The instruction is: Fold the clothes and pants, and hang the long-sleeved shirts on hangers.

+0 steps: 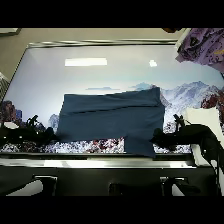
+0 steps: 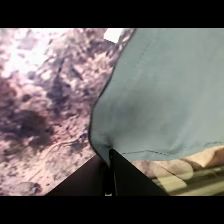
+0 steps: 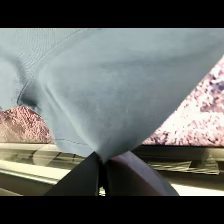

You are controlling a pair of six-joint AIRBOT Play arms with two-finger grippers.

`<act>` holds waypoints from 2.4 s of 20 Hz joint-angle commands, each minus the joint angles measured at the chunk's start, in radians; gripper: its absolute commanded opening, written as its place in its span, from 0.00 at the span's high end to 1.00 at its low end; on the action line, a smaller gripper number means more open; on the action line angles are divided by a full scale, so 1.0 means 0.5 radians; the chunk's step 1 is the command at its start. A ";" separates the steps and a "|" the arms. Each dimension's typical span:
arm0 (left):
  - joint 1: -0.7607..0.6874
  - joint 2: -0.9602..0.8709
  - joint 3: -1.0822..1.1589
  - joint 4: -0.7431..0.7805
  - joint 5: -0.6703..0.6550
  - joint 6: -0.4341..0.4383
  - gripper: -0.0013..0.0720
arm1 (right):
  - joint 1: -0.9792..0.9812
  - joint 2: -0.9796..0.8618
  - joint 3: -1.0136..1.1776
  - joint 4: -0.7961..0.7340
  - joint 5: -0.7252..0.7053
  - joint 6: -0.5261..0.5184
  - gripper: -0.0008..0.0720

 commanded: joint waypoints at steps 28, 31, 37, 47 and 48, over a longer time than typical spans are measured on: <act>-0.394 0.108 0.483 0.389 0.521 -0.605 0.97 | 0.004 -0.826 1.130 -0.085 0.057 -0.185 0.96; -0.485 -0.191 0.710 0.394 0.539 -0.536 0.97 | 0.036 -1.069 1.338 -0.130 0.063 -0.227 0.96; -0.558 -0.542 0.993 0.394 0.534 -0.530 0.97 | 0.082 -1.339 1.527 -0.260 0.155 -0.193 0.95; -0.503 -0.528 1.212 0.489 0.182 -0.533 0.24 | -0.195 -1.261 1.858 -0.240 -0.188 -0.222 0.46; -0.481 -0.501 1.239 0.547 0.138 -0.565 0.24 | -0.304 -1.236 1.854 -0.241 -0.251 -0.282 0.41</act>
